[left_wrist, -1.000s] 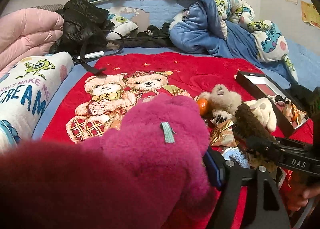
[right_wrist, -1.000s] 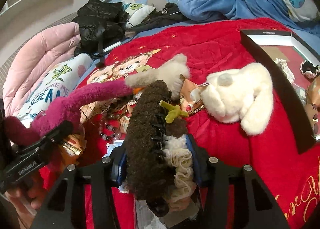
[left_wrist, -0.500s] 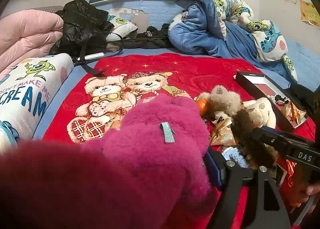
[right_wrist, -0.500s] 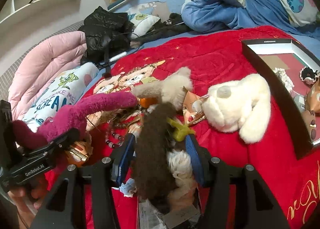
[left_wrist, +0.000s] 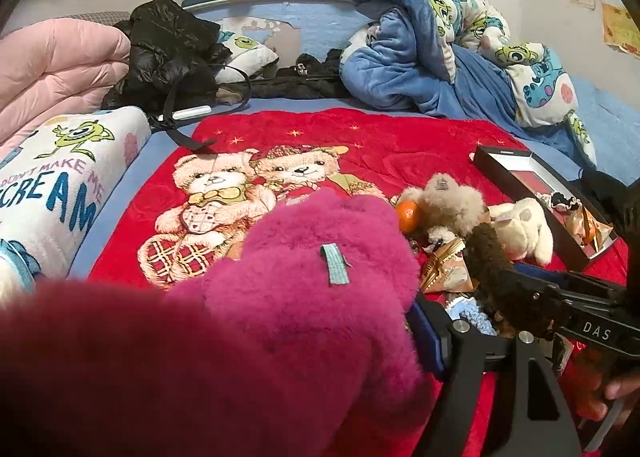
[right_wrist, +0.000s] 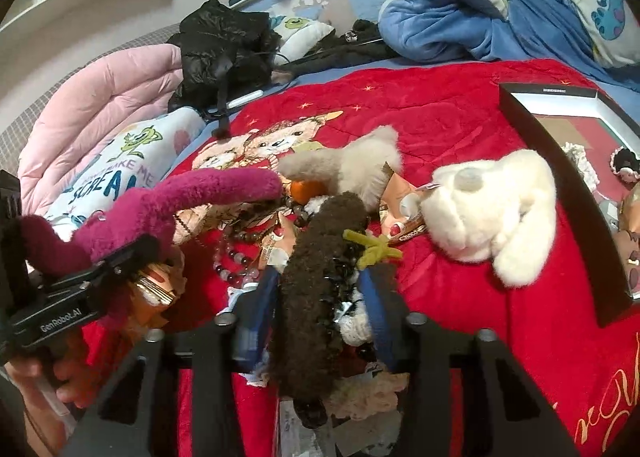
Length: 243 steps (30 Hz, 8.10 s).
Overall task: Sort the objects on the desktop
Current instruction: 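Lift the pink bear with the left gripper while the right lifts the brown strip, then carry the pink bear with the left gripper toward the dark box while the right carries the brown strip, then lower the pink bear into the box and open the left gripper while the right releases the brown strip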
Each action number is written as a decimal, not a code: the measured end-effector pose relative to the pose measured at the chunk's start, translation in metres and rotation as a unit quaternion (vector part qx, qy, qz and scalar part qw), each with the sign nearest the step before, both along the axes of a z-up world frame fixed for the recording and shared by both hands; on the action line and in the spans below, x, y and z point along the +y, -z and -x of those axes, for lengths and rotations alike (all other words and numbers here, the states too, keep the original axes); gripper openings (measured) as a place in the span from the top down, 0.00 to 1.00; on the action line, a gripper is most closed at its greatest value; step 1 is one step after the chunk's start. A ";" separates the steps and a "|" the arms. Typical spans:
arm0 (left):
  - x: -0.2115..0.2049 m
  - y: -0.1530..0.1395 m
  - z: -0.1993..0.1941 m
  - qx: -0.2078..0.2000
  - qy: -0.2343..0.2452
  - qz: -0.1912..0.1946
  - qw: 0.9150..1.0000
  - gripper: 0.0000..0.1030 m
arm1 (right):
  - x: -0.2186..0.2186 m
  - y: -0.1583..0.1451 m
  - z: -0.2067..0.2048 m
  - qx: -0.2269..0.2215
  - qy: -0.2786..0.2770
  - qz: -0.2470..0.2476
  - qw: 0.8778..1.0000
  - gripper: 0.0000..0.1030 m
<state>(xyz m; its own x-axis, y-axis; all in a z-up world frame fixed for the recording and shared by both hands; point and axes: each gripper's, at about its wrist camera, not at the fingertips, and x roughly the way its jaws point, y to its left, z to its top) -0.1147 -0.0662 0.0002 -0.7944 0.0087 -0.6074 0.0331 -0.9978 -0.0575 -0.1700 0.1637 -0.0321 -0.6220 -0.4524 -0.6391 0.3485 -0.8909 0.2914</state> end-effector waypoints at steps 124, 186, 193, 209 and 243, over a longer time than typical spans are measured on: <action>0.388 -0.066 0.137 0.074 0.174 -0.065 0.980 0.26 | 0.320 -0.056 0.042 0.058 0.186 0.048 0.980 0.71; 0.390 -0.001 0.163 0.064 0.173 0.044 0.982 0.00 | 0.322 -0.034 0.115 0.053 0.101 0.011 0.993 0.00; 0.390 -0.002 0.161 0.069 0.172 0.046 0.982 0.00 | 0.334 -0.031 0.116 0.047 0.105 0.045 0.992 0.00; 0.389 -0.006 0.157 0.068 0.197 0.027 0.978 0.00 | 0.330 -0.037 0.110 0.065 0.105 0.038 0.992 0.00; 0.234 -0.099 0.003 0.116 0.125 -0.012 0.985 0.00 | 0.200 -0.125 -0.020 0.146 0.113 -0.013 0.983 0.00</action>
